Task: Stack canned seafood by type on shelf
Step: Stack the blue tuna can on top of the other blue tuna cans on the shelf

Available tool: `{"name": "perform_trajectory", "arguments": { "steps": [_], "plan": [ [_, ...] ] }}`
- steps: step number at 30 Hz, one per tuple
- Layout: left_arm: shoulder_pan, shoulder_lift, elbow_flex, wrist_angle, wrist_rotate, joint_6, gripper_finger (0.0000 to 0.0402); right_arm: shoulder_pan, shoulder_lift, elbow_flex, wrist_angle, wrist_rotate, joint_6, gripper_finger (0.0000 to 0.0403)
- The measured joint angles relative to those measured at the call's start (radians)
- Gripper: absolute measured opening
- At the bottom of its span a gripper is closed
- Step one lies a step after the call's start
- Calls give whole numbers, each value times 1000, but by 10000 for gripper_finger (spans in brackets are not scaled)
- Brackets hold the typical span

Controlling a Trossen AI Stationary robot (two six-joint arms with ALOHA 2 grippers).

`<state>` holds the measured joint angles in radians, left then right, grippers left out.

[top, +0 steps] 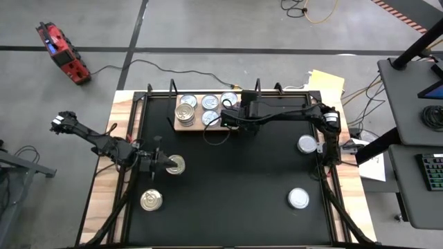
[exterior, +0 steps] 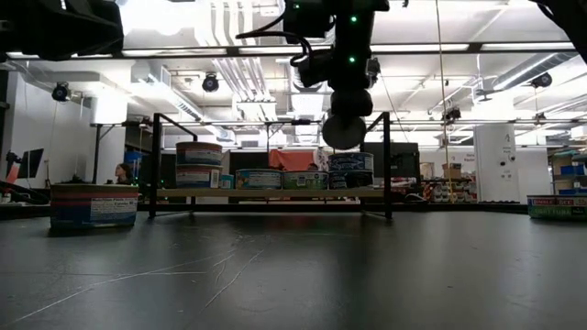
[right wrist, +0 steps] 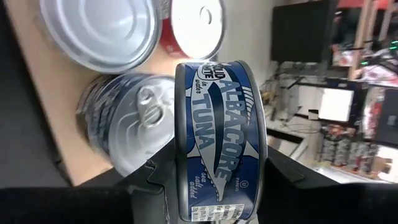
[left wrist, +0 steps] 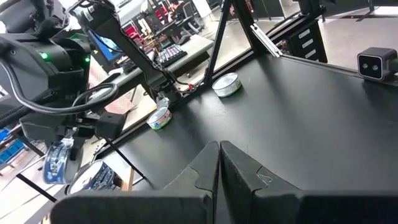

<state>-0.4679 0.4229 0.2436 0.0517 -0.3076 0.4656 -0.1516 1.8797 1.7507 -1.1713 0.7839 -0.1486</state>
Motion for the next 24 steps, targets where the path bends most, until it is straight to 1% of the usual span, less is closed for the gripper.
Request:
{"name": "perform_trajectory", "arguments": {
  "steps": [3, 6, 9, 15, 24],
  "plan": [
    [0, 1, 0, 0, 0, -4, 0, 6, 0, -7, 32, 32, -23, 132],
    [0, 0, 0, 0, 0, -4, 0, 7, -2, -34, 68, 39, -27, 132],
    [0, 0, 0, 0, 0, -8, 0, 13, -9, -78, 82, 85, -17, 132],
    [0, 1, 0, 0, 0, -12, 0, 28, -39, -157, 100, 137, 29, 132],
    [0, 1, 0, 10, 0, -5, 0, 31, -53, -166, 115, 133, 28, 133]
  ]
}}
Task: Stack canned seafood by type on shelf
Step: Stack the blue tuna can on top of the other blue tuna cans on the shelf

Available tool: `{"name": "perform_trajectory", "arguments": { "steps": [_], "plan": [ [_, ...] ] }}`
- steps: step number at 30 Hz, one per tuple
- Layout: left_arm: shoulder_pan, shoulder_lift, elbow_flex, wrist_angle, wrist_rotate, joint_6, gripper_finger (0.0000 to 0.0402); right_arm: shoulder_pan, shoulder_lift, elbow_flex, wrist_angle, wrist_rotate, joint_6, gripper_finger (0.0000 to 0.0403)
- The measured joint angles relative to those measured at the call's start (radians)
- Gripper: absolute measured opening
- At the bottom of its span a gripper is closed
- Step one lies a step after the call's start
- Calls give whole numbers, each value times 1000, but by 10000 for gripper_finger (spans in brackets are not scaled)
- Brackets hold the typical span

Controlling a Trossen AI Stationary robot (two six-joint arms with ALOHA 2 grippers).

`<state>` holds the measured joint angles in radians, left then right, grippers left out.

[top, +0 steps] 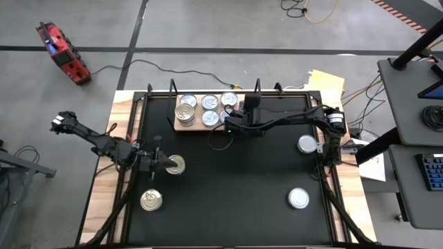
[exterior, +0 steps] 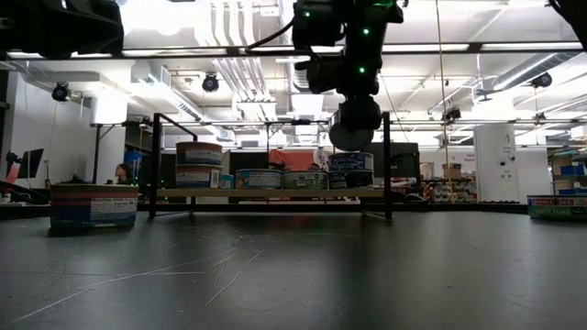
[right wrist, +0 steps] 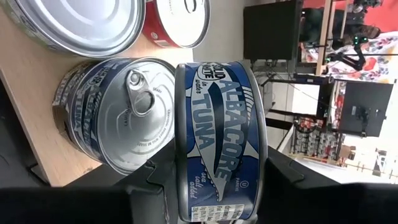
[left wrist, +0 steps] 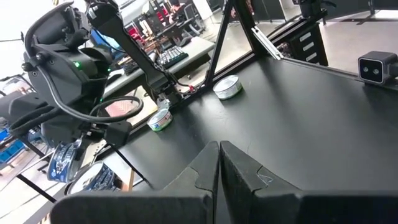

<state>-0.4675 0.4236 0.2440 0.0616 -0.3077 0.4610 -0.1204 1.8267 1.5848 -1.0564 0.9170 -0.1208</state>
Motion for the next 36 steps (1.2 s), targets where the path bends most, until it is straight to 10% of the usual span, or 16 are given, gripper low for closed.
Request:
{"name": "perform_trajectory", "arguments": {
  "steps": [36],
  "plan": [
    [0, 0, 0, 1, 0, 1, 0, -2, 1, -4, 46, -193, 97, 216]
  ]
}}
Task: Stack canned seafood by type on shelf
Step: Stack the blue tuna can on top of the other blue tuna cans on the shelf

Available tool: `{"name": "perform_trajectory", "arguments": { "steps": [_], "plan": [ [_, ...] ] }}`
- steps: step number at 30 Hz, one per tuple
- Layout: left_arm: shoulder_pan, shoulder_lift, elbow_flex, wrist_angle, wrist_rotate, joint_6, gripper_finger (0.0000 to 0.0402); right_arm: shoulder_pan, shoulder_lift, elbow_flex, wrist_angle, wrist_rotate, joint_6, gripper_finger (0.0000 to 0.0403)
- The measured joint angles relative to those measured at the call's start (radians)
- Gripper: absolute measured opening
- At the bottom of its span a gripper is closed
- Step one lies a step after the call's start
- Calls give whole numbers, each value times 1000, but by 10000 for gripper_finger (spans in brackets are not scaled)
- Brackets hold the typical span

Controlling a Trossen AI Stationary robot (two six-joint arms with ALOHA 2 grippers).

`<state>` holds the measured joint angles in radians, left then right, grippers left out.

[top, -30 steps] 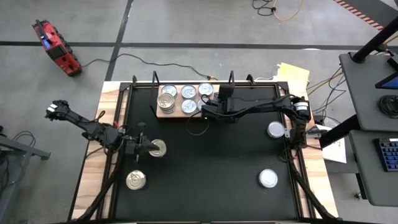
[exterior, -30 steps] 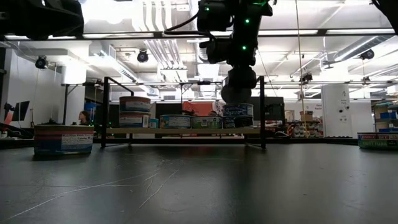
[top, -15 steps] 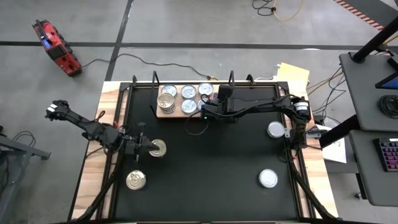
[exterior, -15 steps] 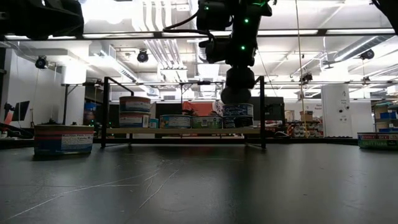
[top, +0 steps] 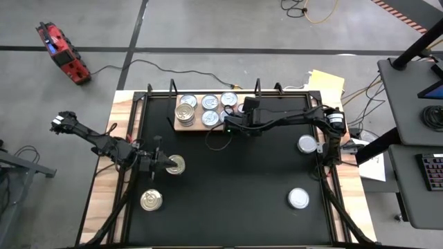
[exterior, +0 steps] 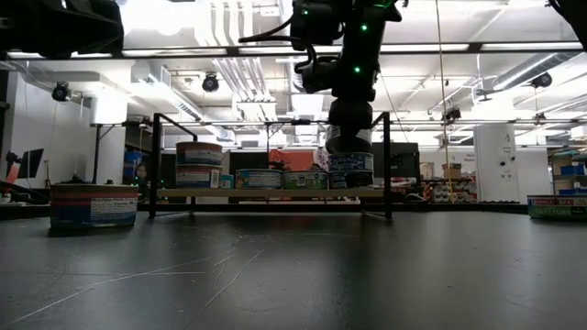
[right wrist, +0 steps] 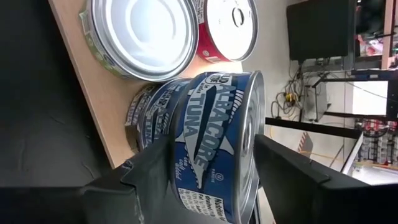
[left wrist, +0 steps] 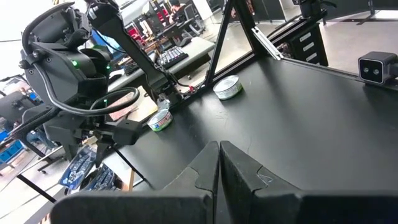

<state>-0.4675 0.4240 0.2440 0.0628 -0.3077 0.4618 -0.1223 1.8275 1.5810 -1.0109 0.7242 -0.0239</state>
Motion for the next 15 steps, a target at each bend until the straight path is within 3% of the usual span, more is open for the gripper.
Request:
{"name": "perform_trajectory", "arguments": {
  "steps": [15],
  "plan": [
    [0, 0, 0, -3, 0, 0, 0, 0, 0, 0, -8, 0, 28, 273]
  ]
}}
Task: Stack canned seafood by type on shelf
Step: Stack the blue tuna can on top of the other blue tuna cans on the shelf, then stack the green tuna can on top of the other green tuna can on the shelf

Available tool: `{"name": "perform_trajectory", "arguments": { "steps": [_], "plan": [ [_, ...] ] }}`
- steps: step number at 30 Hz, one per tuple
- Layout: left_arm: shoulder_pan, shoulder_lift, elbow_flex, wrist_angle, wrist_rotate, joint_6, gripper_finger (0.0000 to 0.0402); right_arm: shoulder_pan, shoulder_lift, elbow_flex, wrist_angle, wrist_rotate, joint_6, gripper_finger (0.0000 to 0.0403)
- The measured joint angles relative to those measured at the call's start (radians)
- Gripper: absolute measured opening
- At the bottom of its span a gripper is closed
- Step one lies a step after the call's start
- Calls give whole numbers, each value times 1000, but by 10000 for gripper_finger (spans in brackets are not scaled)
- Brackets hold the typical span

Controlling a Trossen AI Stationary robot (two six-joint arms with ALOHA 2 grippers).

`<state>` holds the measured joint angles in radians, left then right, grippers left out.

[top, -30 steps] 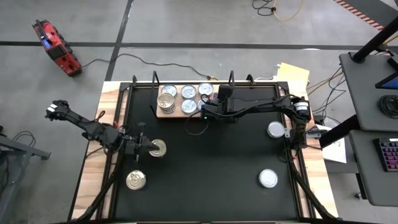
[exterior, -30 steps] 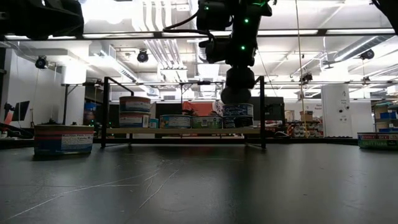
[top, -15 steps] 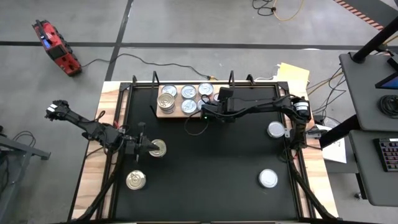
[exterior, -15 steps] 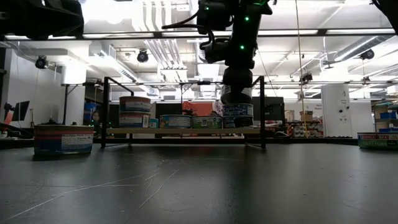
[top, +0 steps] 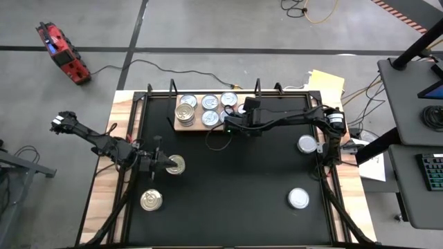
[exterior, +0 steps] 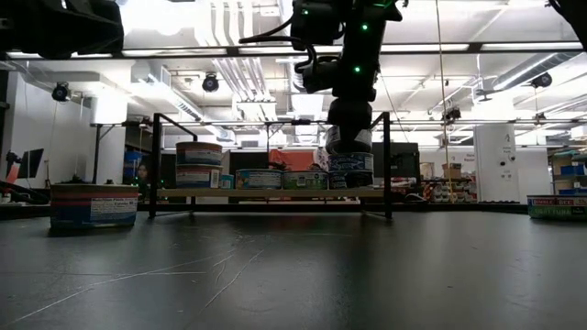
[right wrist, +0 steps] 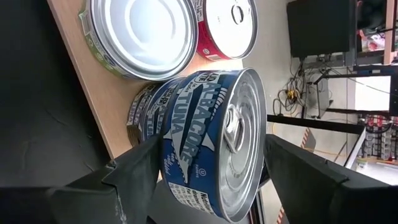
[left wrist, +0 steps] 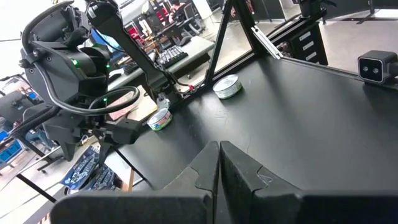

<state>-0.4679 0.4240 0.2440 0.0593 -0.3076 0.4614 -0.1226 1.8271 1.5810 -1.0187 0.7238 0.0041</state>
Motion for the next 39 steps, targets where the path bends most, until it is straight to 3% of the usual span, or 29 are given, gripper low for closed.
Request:
{"name": "perform_trajectory", "arguments": {
  "steps": [9, 16, 31, 39],
  "plan": [
    [0, 0, 0, -1, 0, -7, 0, -3, -14, 0, -6, -4, 46, 284],
    [0, 0, 0, -2, 0, -7, 0, -26, -27, 0, -27, -103, 99, 296],
    [0, 0, 0, -2, 0, -7, 0, -48, -46, 0, -23, -99, 86, 288],
    [0, 0, 0, -1, 0, -13, 0, 61, -132, 0, -14, -103, 233, 265]
  ]
}}
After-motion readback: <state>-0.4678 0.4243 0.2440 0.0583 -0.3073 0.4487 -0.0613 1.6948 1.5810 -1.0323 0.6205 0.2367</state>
